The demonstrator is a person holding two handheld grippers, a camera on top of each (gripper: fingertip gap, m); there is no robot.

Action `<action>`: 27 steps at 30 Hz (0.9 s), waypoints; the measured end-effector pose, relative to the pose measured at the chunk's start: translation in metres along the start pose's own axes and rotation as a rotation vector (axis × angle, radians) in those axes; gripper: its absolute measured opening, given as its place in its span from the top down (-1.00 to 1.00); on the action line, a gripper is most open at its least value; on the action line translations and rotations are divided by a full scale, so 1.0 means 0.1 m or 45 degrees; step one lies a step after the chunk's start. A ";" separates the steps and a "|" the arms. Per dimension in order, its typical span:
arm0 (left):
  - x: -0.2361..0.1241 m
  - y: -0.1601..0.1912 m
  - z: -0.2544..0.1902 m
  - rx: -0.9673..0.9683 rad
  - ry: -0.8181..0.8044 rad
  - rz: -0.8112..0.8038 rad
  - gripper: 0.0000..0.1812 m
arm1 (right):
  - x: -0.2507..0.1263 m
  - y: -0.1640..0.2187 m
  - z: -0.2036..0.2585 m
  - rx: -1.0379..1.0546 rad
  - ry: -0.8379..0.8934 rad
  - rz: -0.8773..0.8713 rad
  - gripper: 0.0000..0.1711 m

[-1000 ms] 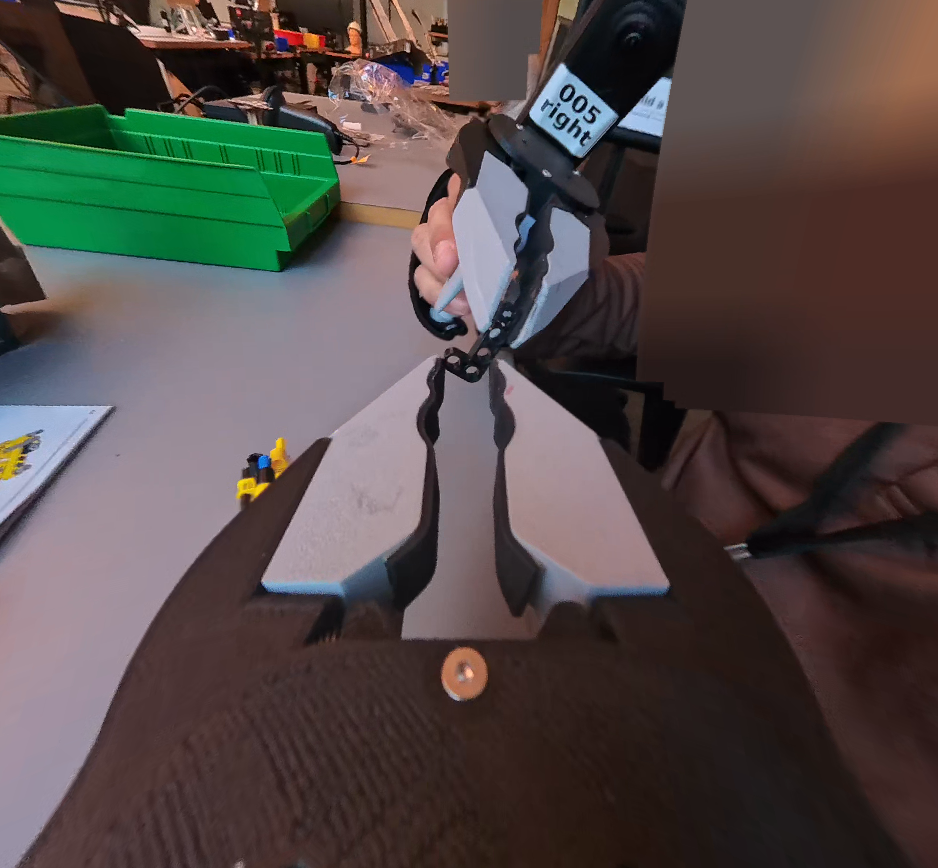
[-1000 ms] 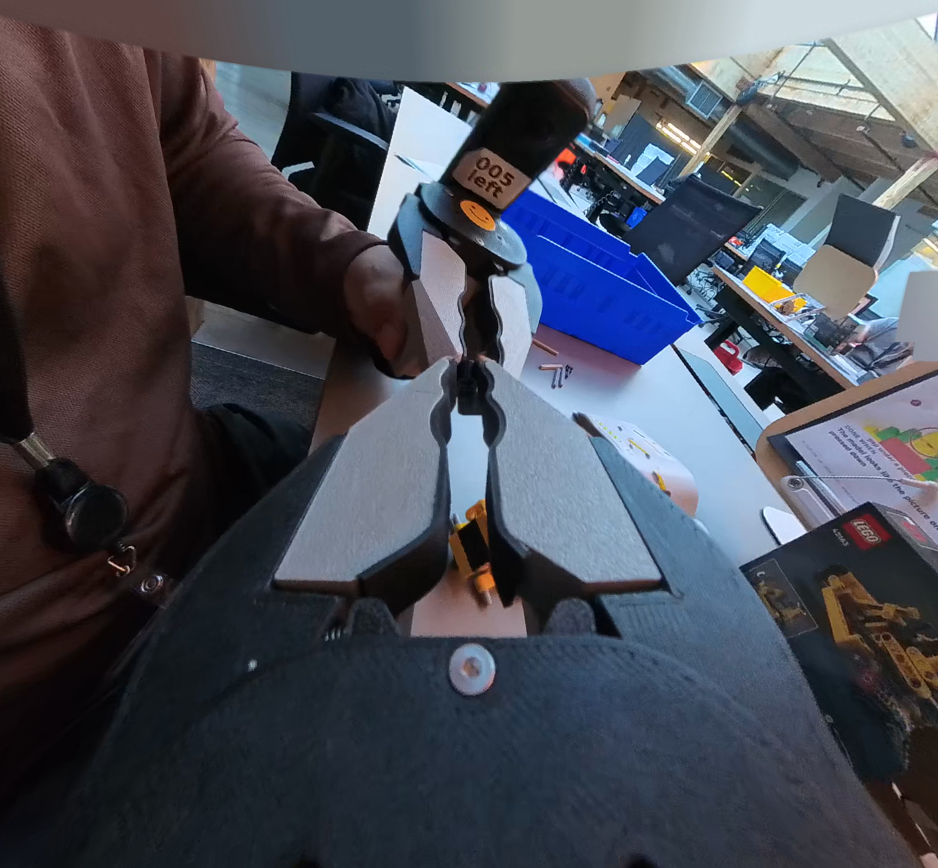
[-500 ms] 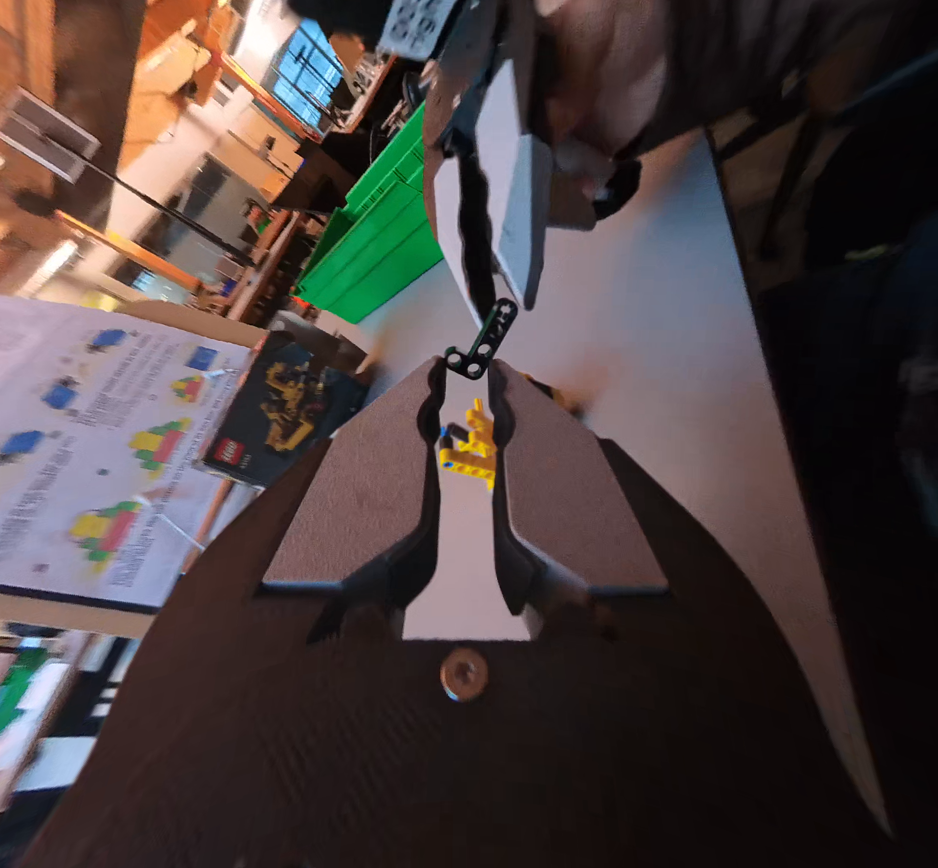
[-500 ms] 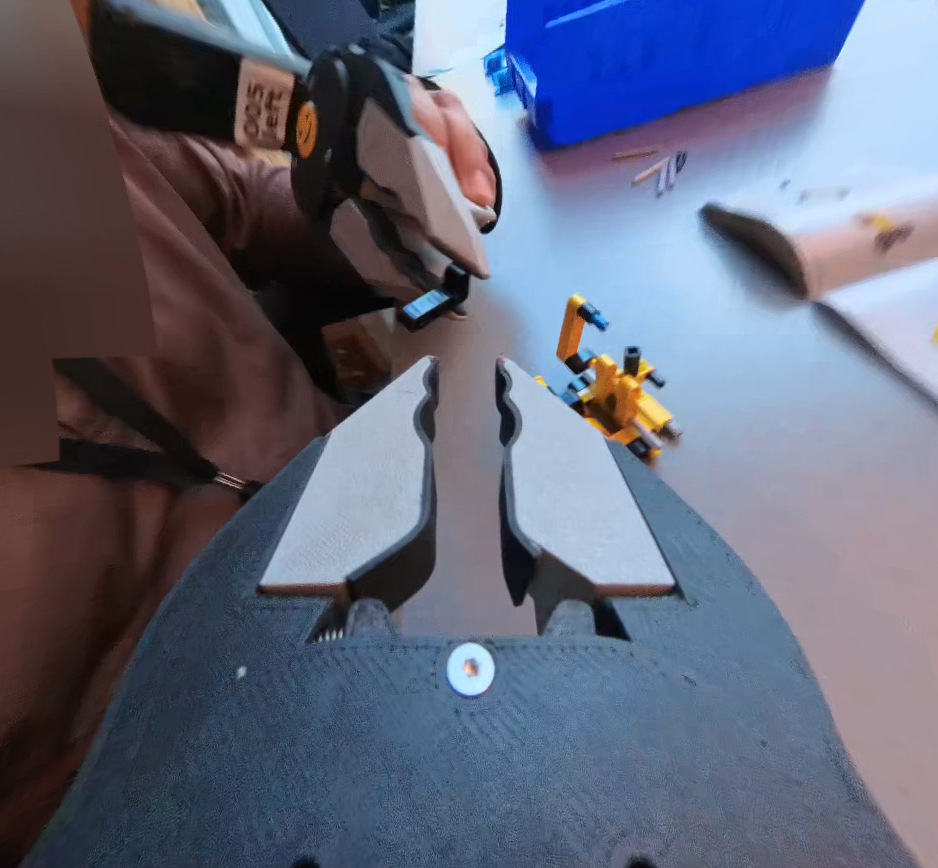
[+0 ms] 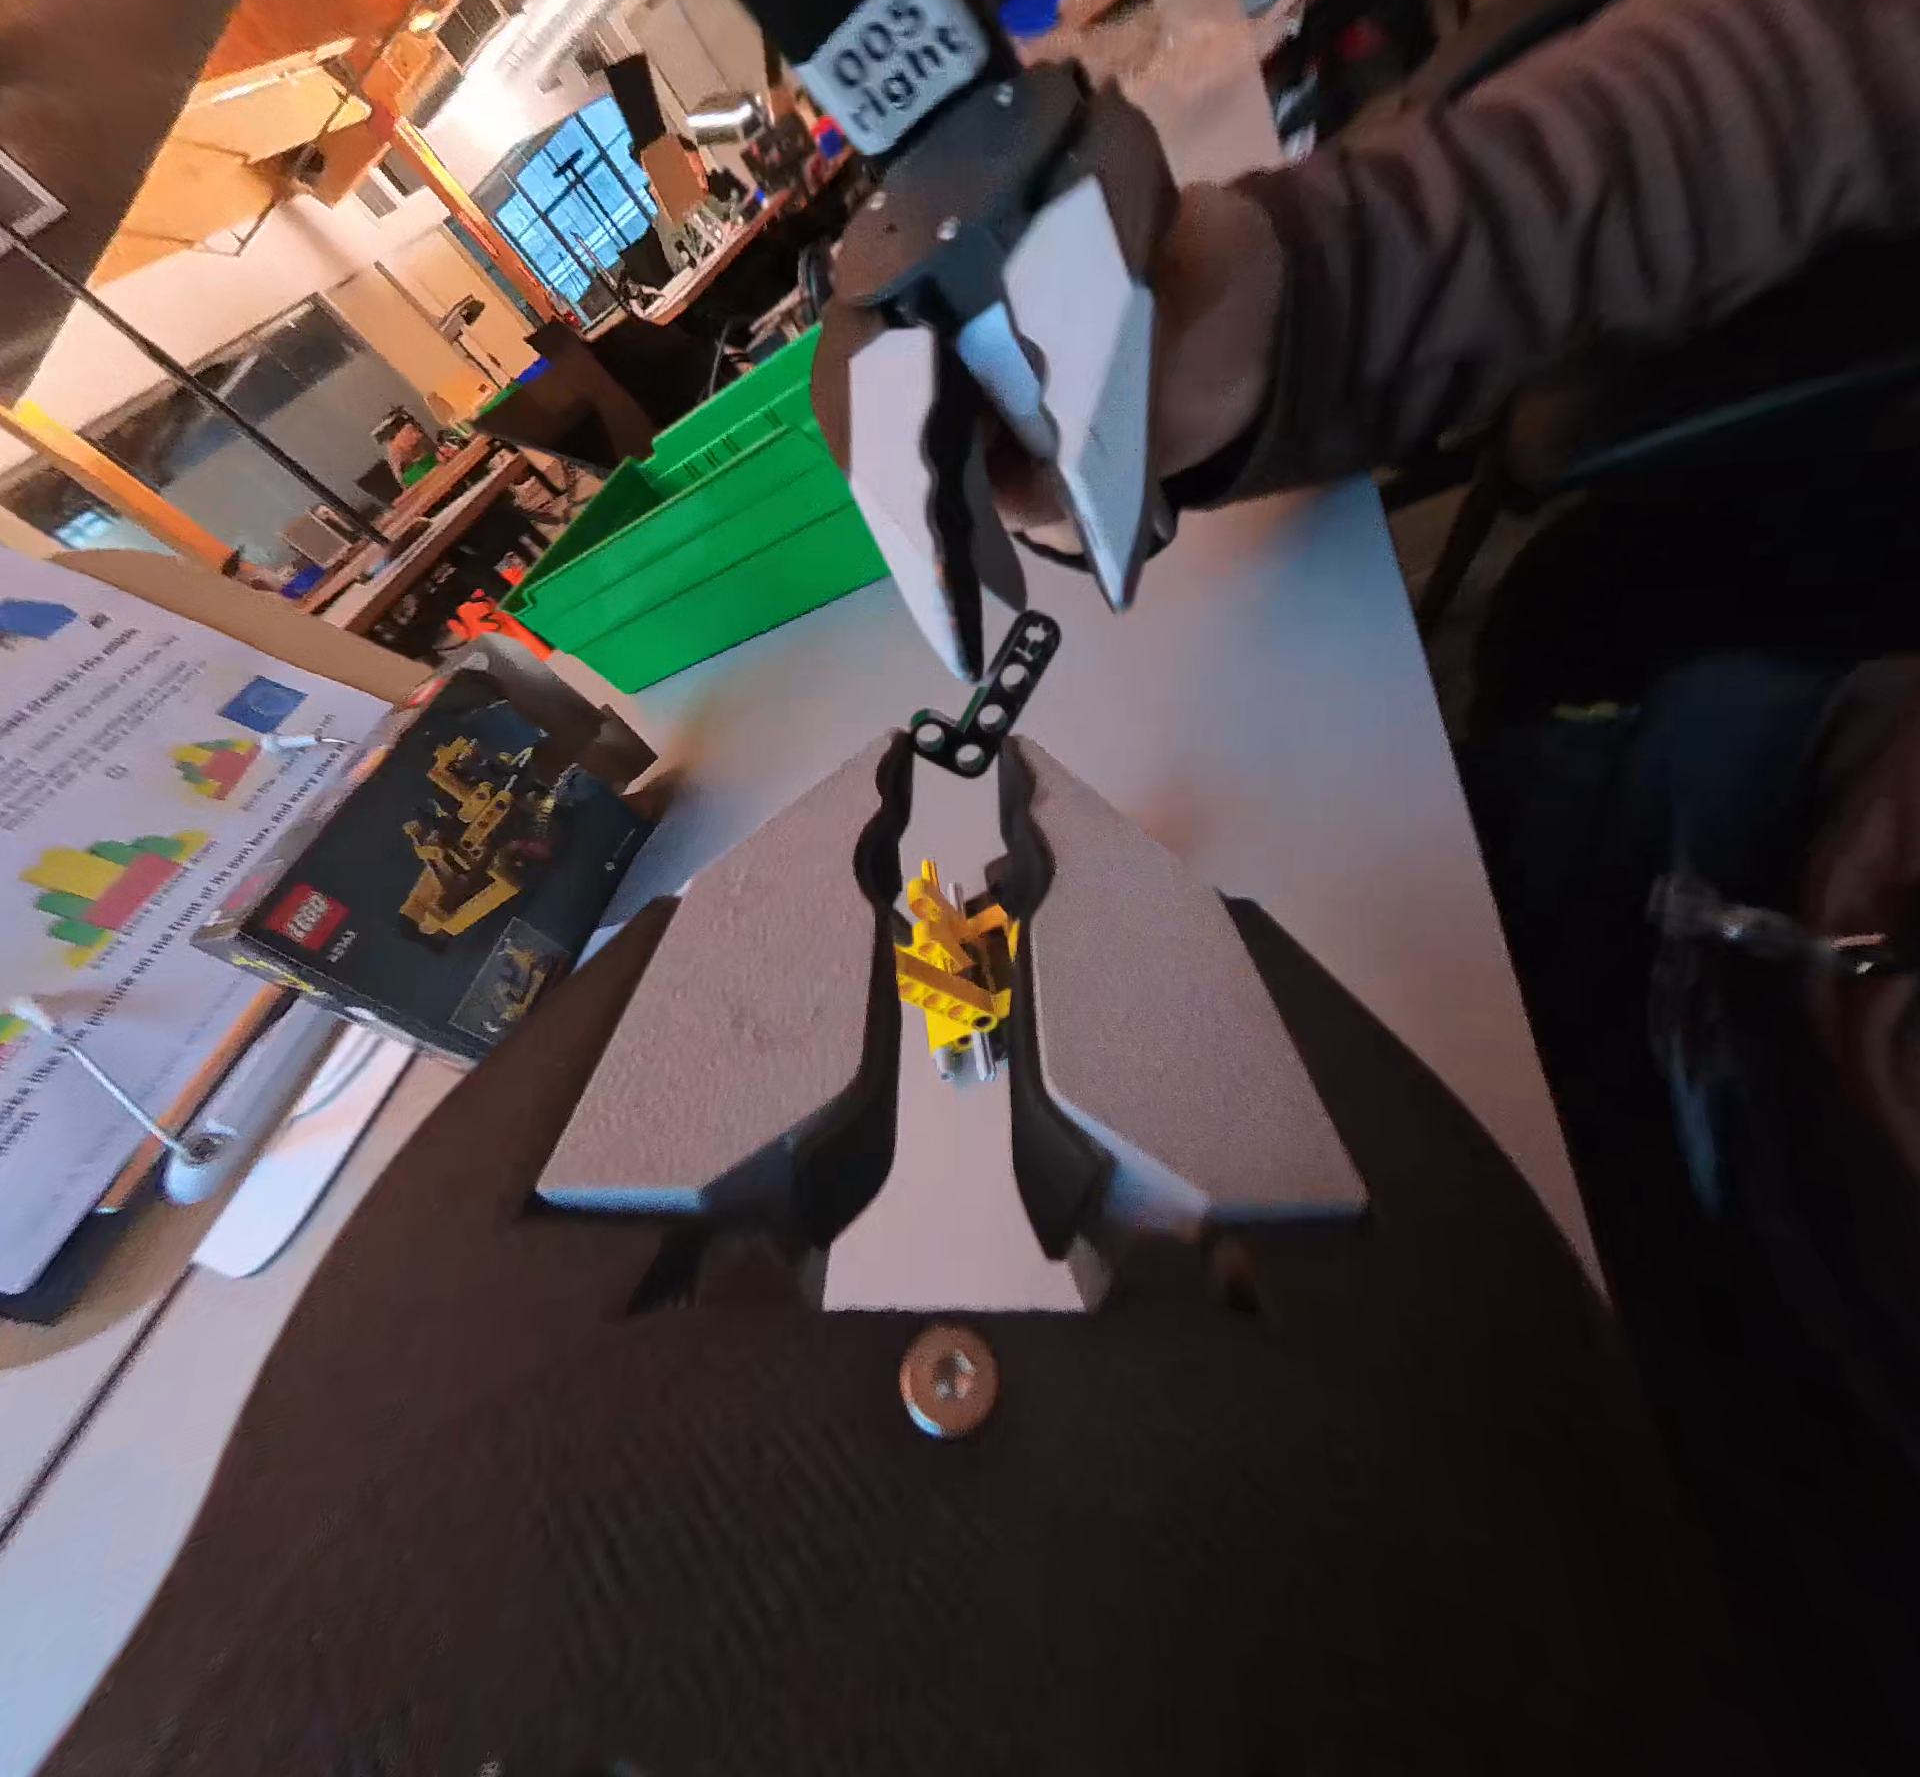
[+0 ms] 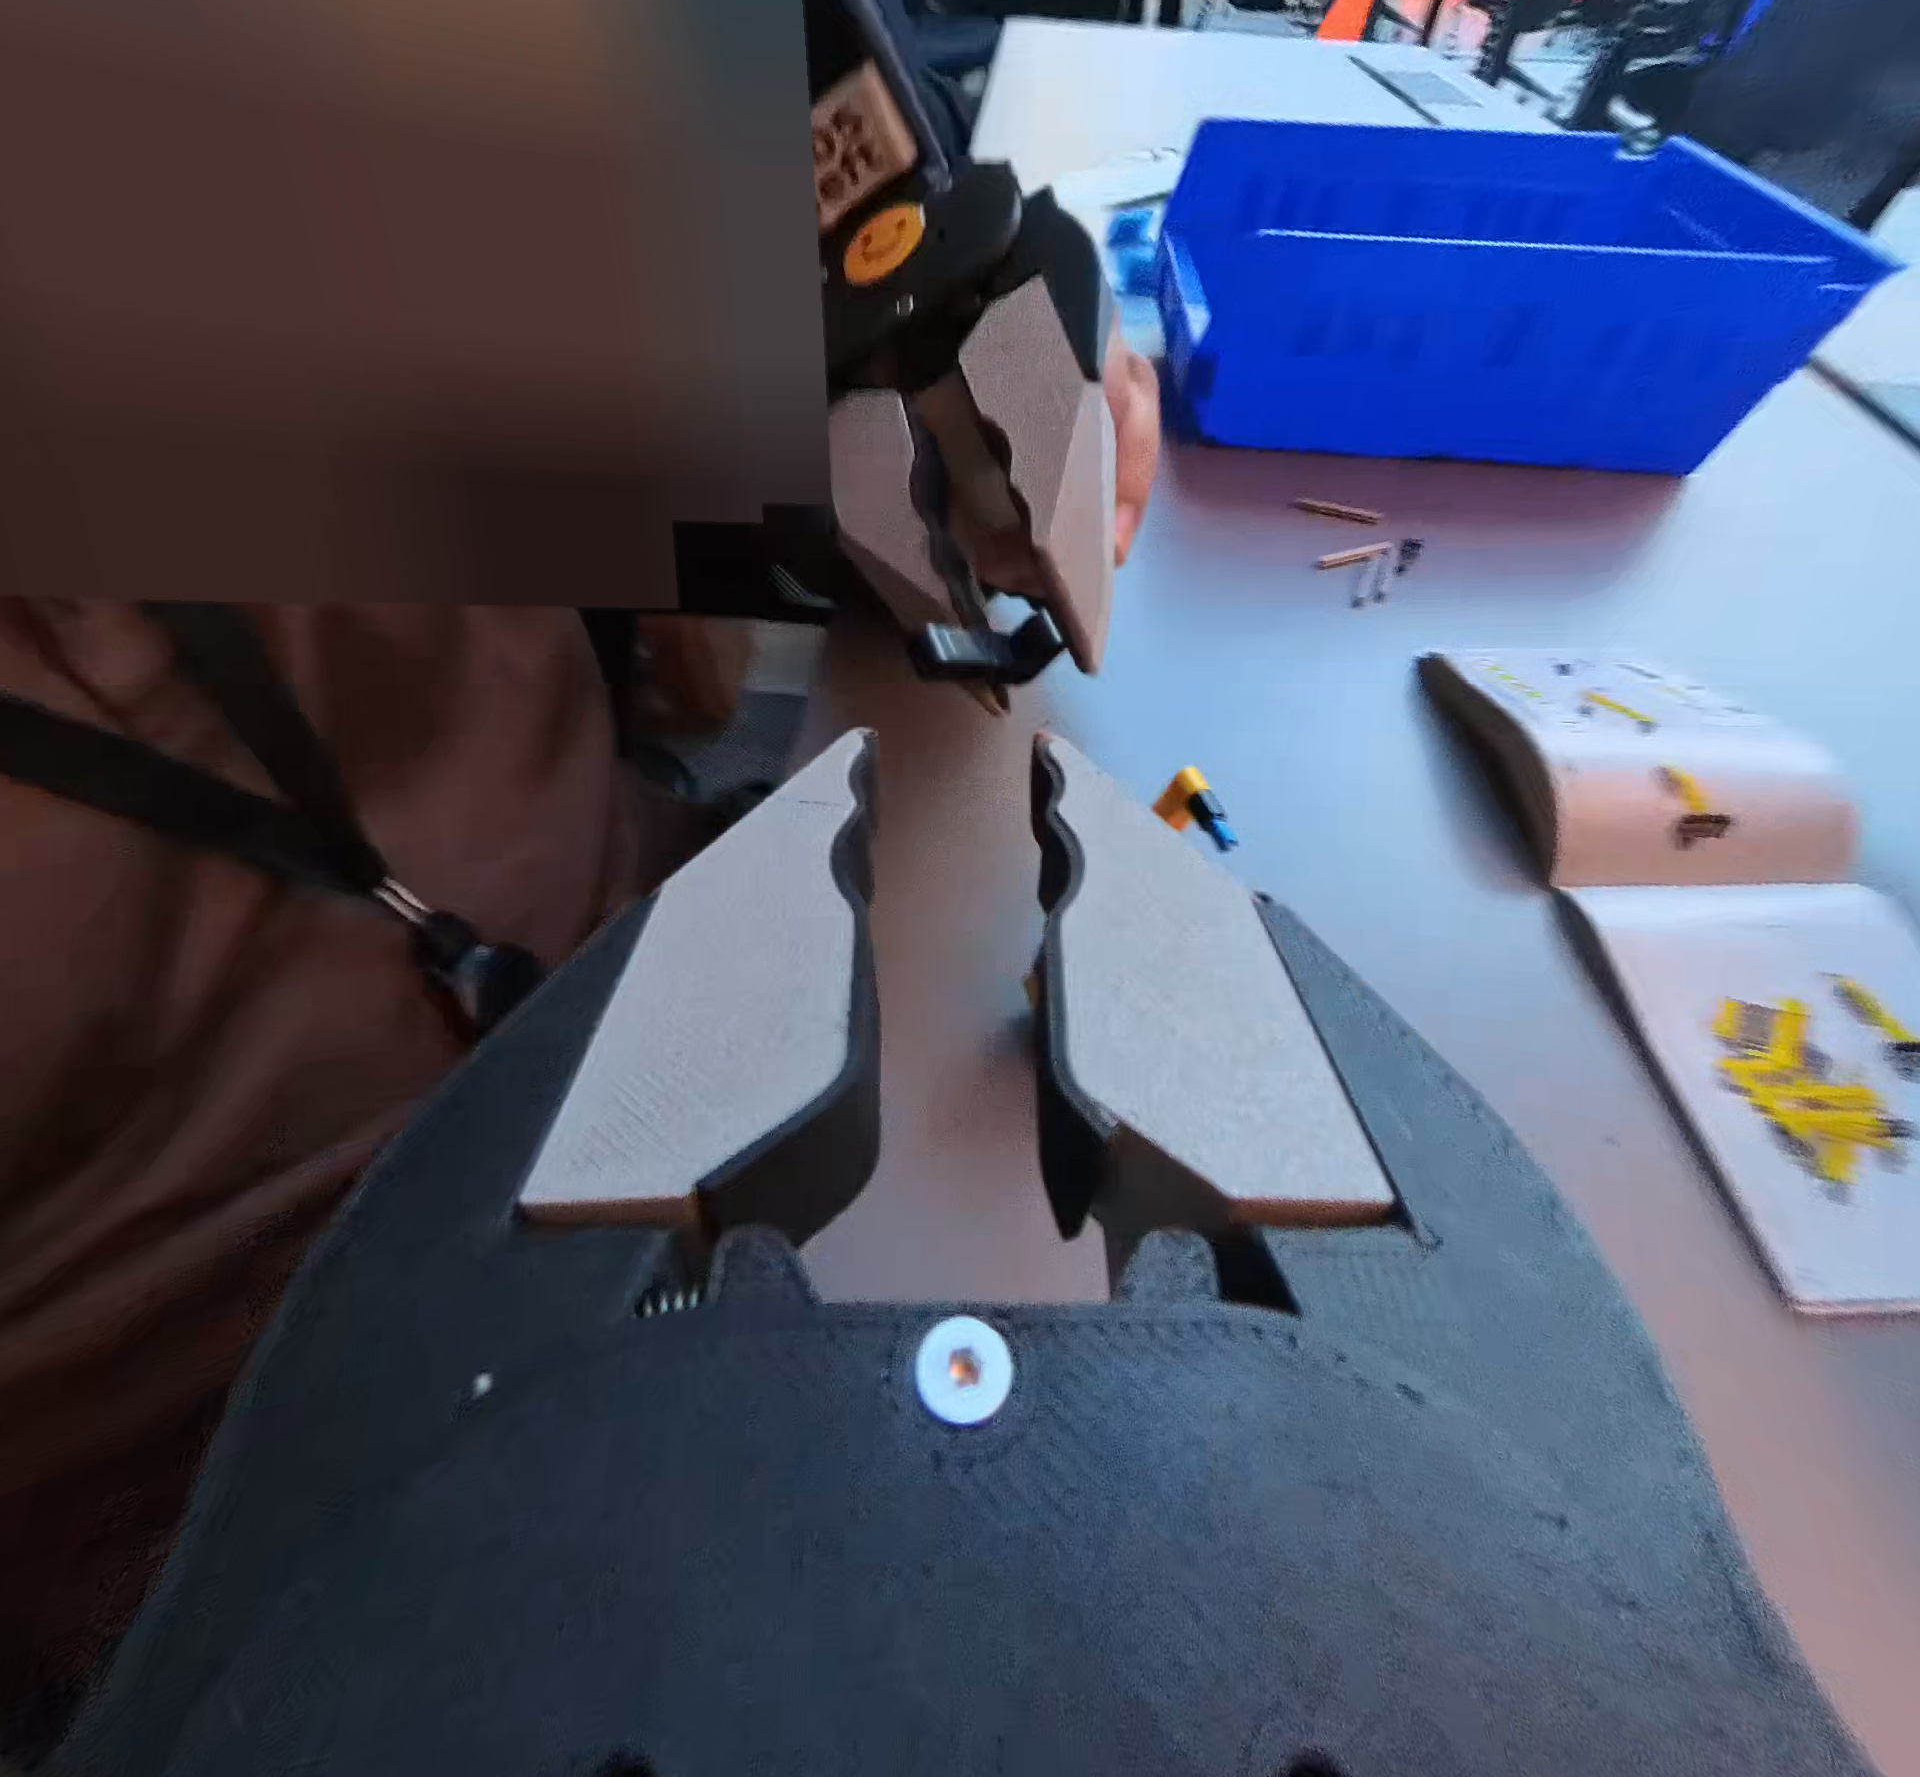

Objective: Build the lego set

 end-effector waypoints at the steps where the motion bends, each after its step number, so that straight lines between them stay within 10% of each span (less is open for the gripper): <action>1: -0.01 -0.02 0.03 -0.045 0.014 -0.024 0.84 | 0.00 0.02 -0.02 -0.060 0.029 0.038 0.62; 5: -0.03 -0.07 0.06 -0.190 0.116 -0.106 0.85 | 0.03 -0.08 -0.17 -0.303 0.154 0.050 0.50; 11: -0.02 0.00 0.24 -0.325 0.129 -0.117 0.85 | 0.12 -0.18 -0.29 -0.814 0.405 0.070 0.96; 27: 0.13 0.28 0.36 -0.437 0.109 0.073 0.85 | 0.12 0.05 -0.48 -0.966 0.443 0.109 0.96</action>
Point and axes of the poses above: each gripper's, where its closed fingertips meet, x out along the fingers, y out of its underside, z = x × y across the jaws, the point moved 1 cm from there along -x, back along the fingers, and after that the axes turned 6 degrees about -x, right-handed, at the moved point
